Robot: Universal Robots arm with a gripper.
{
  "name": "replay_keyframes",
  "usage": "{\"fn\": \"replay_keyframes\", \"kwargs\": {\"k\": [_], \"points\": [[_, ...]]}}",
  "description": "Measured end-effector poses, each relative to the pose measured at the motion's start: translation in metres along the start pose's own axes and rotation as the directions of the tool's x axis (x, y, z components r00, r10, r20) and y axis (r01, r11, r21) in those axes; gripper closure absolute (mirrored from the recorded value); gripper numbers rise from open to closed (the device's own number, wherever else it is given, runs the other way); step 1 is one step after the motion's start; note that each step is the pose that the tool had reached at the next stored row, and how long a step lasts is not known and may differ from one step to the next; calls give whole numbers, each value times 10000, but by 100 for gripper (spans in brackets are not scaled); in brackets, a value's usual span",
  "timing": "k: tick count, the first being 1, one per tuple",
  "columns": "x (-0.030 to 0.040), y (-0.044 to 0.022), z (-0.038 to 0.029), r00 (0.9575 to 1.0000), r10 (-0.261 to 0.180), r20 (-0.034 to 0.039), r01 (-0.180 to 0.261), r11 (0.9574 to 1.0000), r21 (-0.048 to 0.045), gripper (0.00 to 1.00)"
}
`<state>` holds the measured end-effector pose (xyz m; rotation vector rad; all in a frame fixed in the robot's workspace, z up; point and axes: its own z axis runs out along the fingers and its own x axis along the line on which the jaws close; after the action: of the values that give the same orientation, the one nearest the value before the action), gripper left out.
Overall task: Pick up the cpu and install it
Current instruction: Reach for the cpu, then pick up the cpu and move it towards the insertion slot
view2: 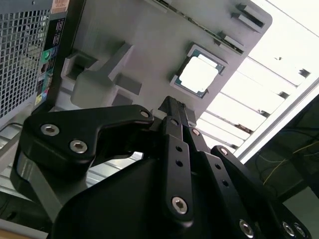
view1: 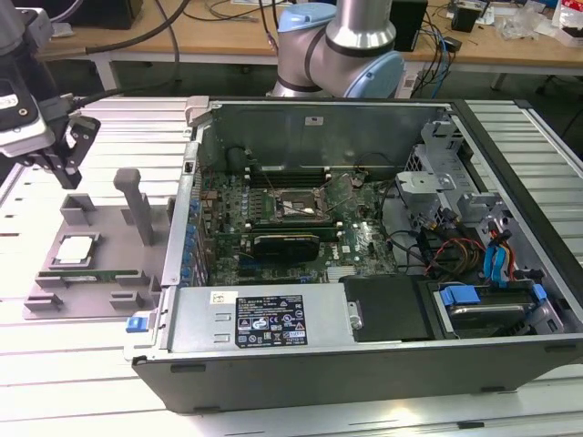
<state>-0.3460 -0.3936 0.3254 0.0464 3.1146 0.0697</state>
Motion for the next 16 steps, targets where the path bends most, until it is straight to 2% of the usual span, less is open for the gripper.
{"fn": "replay_keyframes", "kwargs": {"k": [1,10,16], "points": [[22,0,11,10000,-12,1,12,10000,-2,89],[28,0,13,10000,-28,1,28,10000,-3,89],[64,-2,31,10000,-27,0,27,10000,-2,89]]}}
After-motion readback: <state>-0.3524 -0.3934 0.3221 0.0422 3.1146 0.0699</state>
